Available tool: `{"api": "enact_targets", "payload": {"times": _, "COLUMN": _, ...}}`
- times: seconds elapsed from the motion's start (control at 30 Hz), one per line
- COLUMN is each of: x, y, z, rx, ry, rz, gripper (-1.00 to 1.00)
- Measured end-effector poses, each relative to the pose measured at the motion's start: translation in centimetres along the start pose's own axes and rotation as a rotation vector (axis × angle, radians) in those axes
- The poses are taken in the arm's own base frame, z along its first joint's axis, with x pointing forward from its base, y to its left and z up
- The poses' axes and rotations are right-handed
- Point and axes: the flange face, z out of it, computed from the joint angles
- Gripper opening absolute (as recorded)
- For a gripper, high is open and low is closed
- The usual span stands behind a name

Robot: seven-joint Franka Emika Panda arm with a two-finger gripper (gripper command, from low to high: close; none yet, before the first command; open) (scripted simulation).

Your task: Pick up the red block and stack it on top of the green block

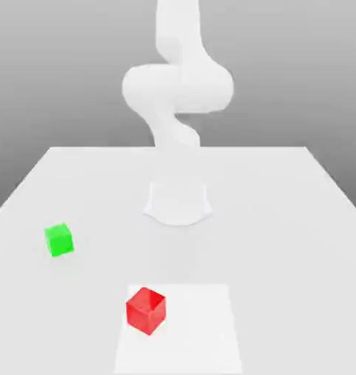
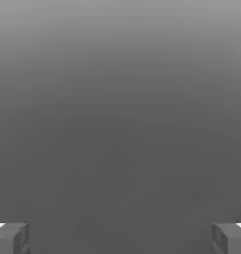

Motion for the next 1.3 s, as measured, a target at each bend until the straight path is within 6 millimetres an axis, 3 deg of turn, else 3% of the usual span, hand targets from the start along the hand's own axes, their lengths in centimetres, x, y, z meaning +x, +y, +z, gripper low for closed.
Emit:
{"api": "enact_targets", "payload": {"times": 0.13, "x": -1.0, "y": 2.7, "z": 9.9, "rx": -0.123, "ry": -0.081, "rz": 0.099, "gripper": 0.00}}
{"api": "enact_targets", "payload": {"times": 0.3, "x": -3.7, "y": 7.9, "z": 20.1, "rx": -0.275, "ry": -0.167, "rz": 0.219, "gripper": 0.00}}
{"api": "enact_targets", "payload": {"times": 0.47, "x": -7.9, "y": 14.7, "z": 28.3, "rx": -0.432, "ry": -0.243, "rz": 0.338, "gripper": 0.00}}
{"api": "enact_targets", "payload": {"times": 0.6, "x": -12.1, "y": 20.9, "z": 32.9, "rx": -0.563, "ry": -0.296, "rz": 0.436, "gripper": 0.00}}
{"api": "enact_targets", "payload": {"times": 0.67, "x": -14.2, "y": 23.7, "z": 34.7, "rx": -0.621, "ry": -0.317, "rz": 0.477, "gripper": 0.00}}
{"api": "enact_targets", "payload": {"times": 0.87, "x": -17.6, "y": 27.4, "z": 39.4, "rx": -0.645, "ry": -0.327, "rz": 0.490, "gripper": 0.00}}
{"api": "enact_targets", "payload": {"times": 0.9, "x": -17.9, "y": 27.7, "z": 39.8, "rx": -0.645, "ry": -0.328, "rz": 0.490, "gripper": -1.00}}
{"api": "enact_targets", "payload": {"times": 1.13, "x": -17.9, "y": 27.7, "z": 39.8, "rx": -0.644, "ry": -0.327, "rz": 0.490, "gripper": -1.00}}
{"api": "enact_targets", "payload": {"times": 1.3, "x": -15.9, "y": 25.4, "z": 36.5, "rx": -0.644, "ry": -0.327, "rz": 0.490, "gripper": -1.00}}
